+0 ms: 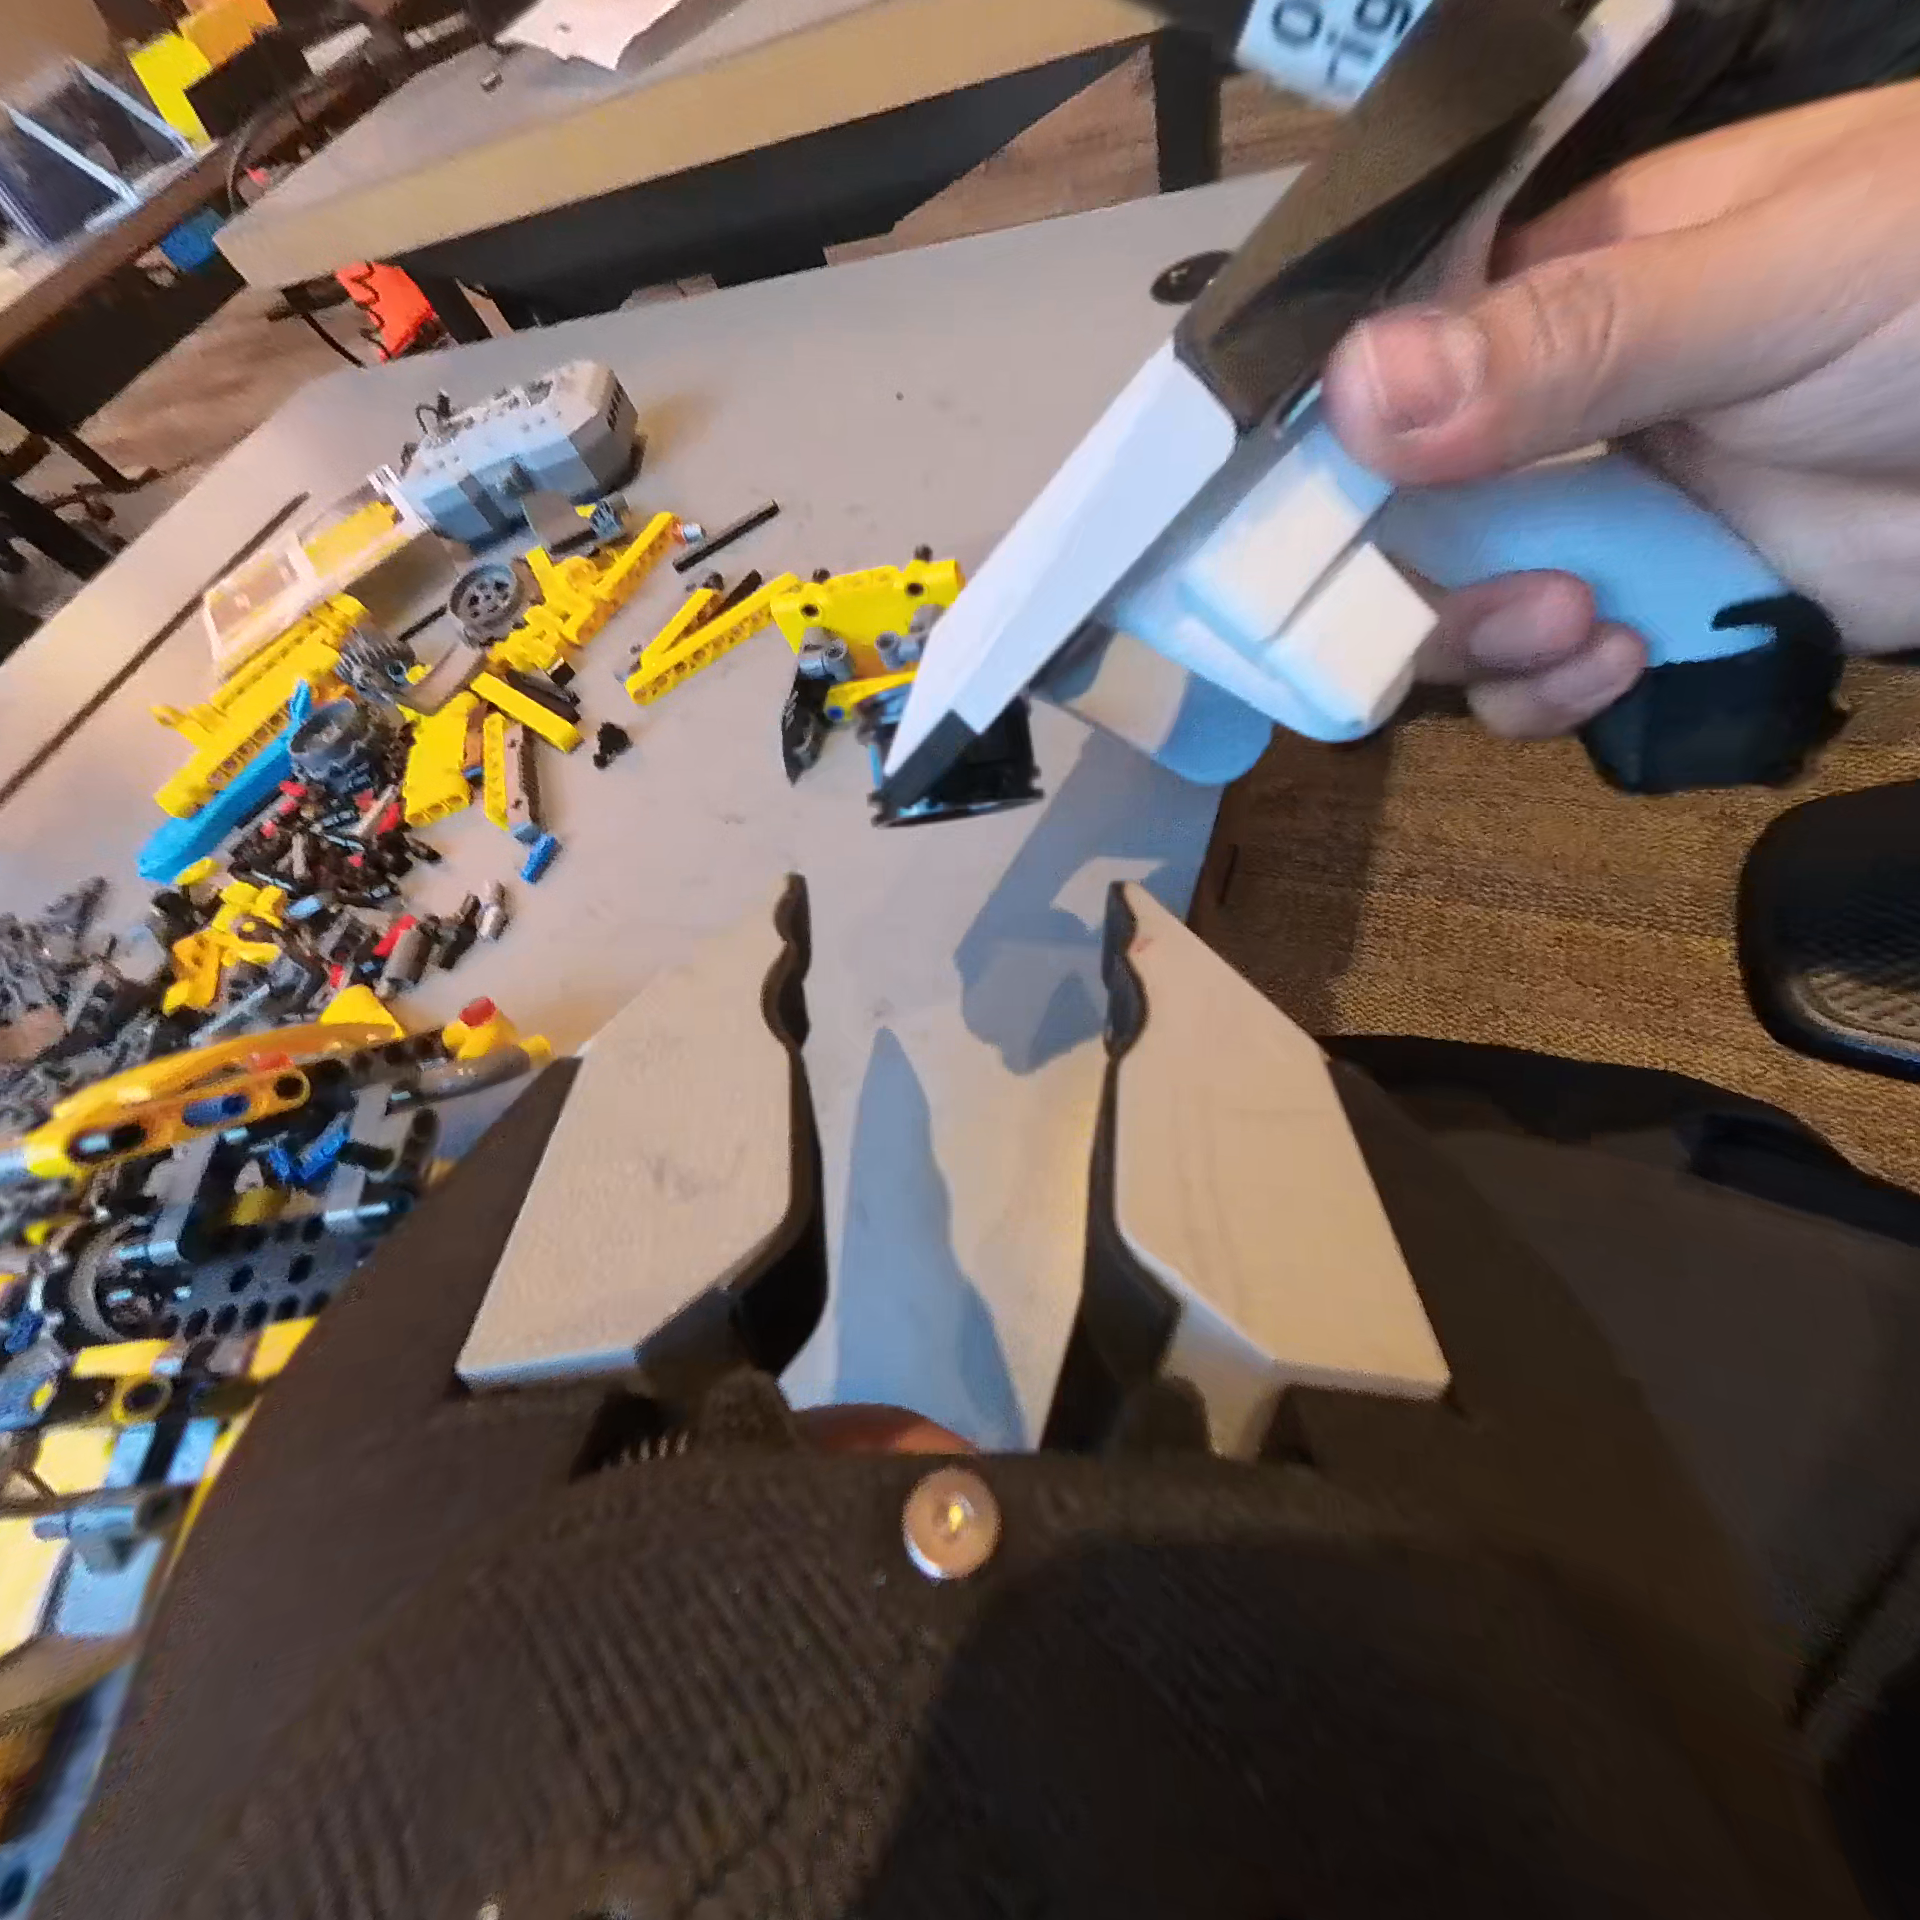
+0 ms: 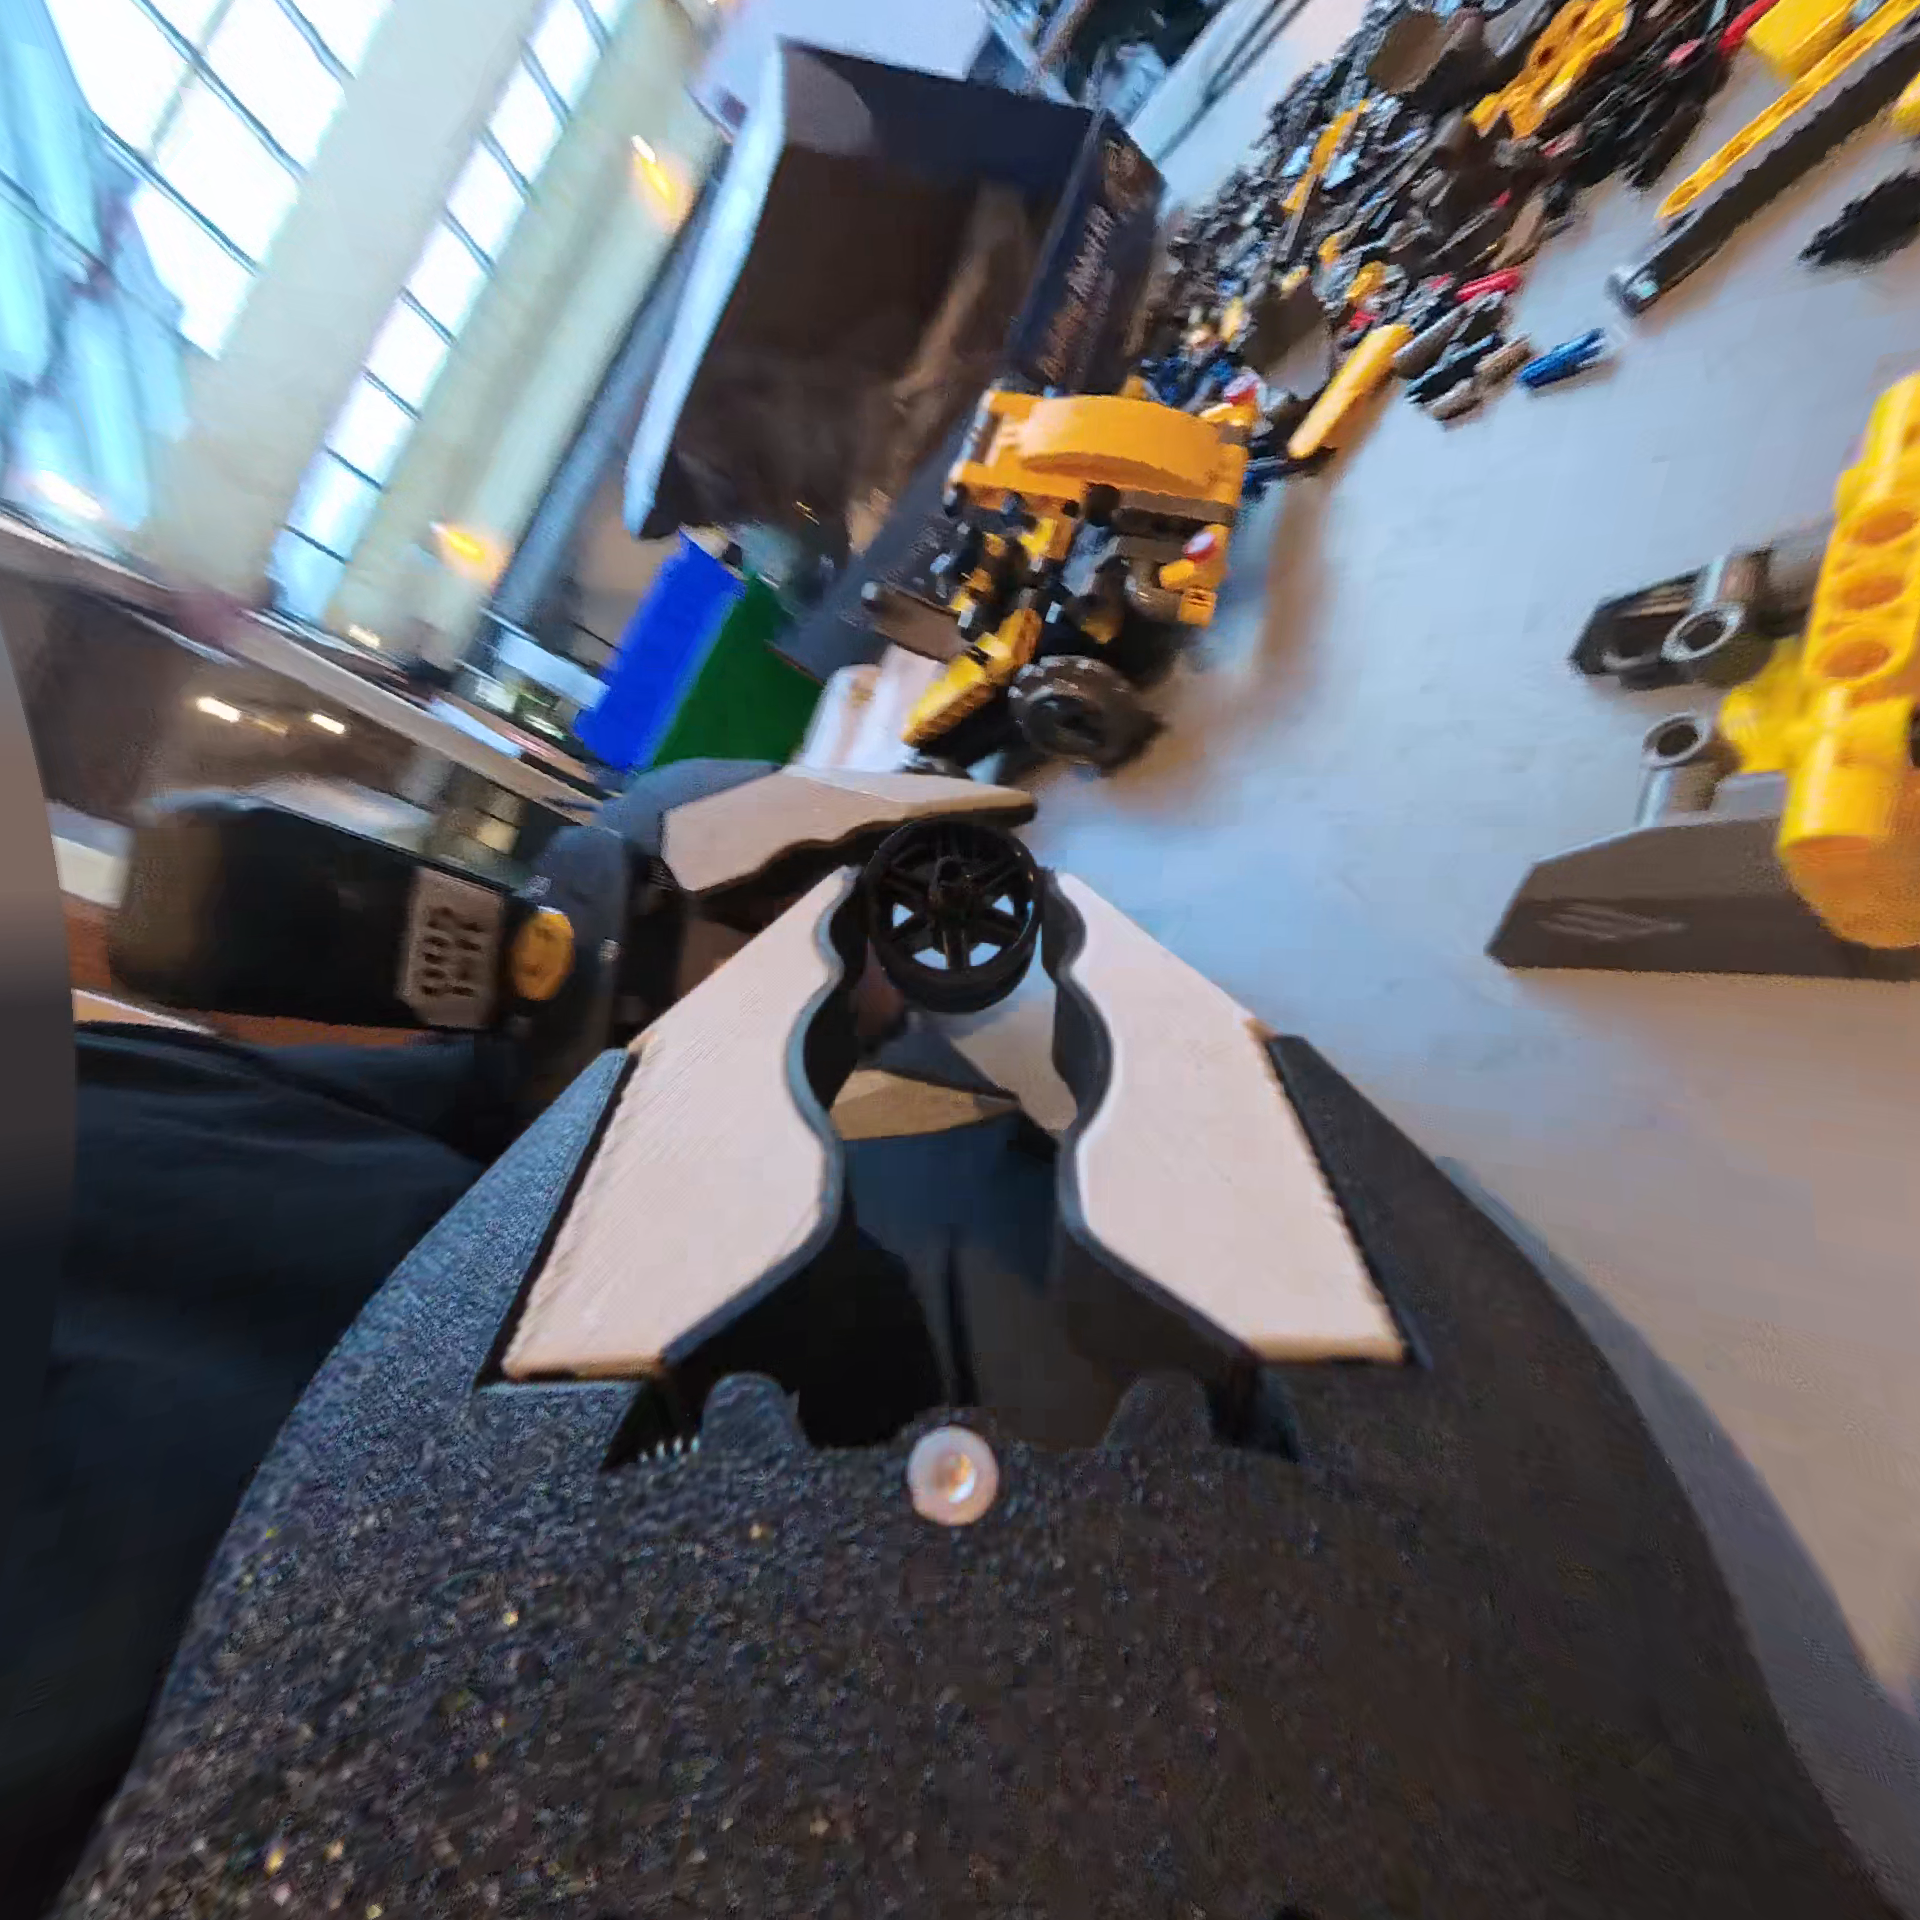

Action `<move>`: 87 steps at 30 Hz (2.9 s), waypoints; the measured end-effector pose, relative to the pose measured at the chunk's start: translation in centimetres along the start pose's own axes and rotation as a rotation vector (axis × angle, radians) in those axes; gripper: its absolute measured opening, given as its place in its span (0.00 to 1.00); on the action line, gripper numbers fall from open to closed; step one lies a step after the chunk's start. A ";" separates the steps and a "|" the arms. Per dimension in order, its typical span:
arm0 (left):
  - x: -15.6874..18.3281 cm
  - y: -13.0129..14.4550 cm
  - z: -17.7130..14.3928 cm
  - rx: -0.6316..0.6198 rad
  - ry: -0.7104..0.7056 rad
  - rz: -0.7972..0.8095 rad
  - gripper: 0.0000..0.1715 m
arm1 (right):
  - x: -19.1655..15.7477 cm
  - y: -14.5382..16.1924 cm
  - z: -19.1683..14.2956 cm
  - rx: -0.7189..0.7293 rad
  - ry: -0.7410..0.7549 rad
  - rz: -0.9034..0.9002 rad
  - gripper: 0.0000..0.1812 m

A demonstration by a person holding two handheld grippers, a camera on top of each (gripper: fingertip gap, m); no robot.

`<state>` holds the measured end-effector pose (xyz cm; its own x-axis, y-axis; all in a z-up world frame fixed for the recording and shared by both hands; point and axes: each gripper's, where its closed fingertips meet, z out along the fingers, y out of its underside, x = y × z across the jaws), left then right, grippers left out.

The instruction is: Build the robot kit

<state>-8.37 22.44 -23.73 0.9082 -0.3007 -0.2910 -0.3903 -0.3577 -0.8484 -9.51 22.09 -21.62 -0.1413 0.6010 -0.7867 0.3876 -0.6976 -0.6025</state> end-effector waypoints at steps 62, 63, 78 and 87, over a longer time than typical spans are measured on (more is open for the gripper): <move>-1.9 2.8 3.9 -0.229 0.176 -0.024 0.18 | 7.7 -3.8 -3.9 -0.334 0.407 -0.226 0.05; -1.8 2.8 3.9 -0.228 0.179 -0.021 0.18 | 7.3 -3.6 -3.7 -0.335 0.380 -0.215 0.05; -1.4 2.8 3.6 -0.215 0.192 0.020 0.18 | 6.4 -1.2 -2.1 -0.430 0.257 -0.106 0.05; -1.4 2.7 3.5 -0.205 0.164 0.074 0.18 | 6.1 -0.8 -2.3 -0.477 0.235 -0.099 0.05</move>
<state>-10.20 25.03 -27.15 0.8462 -0.4655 -0.2593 -0.4920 -0.4959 -0.7156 -8.62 27.20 -25.57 -0.0117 0.7637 -0.6454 0.7611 -0.4119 -0.5011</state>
